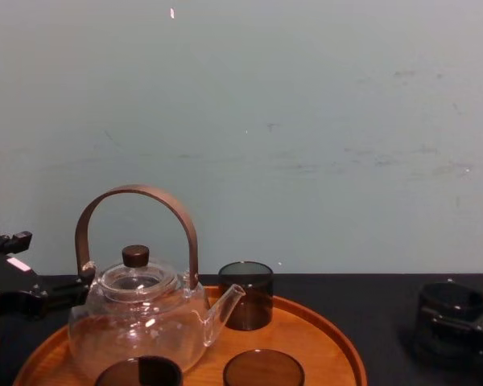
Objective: Pick up the glass from the table and place it on the tray.
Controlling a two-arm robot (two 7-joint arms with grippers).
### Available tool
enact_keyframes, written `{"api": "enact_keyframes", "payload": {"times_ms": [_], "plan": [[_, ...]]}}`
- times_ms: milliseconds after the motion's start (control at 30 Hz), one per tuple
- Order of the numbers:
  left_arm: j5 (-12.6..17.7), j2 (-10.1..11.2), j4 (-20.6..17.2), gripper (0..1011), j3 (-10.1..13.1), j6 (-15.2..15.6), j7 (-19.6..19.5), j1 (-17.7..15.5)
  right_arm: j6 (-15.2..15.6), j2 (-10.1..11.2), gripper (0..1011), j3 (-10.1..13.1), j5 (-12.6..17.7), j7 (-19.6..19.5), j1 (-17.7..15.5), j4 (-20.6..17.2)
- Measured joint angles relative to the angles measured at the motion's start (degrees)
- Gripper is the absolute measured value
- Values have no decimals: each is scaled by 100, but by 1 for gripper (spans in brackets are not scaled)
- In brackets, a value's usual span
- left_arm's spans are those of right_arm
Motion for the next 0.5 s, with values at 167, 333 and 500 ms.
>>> {"api": "enact_keyframes", "payload": {"times_ms": [167,333,500], "plan": [[0,0,0,1001,0,0,0,0,50,11,904,-51,21,-4,-47,-154],[0,0,0,1001,0,0,0,0,92,27,904,-112,38,-7,-119,-364],[0,0,0,1001,0,0,0,0,107,31,904,-219,58,27,-166,-552]]}}
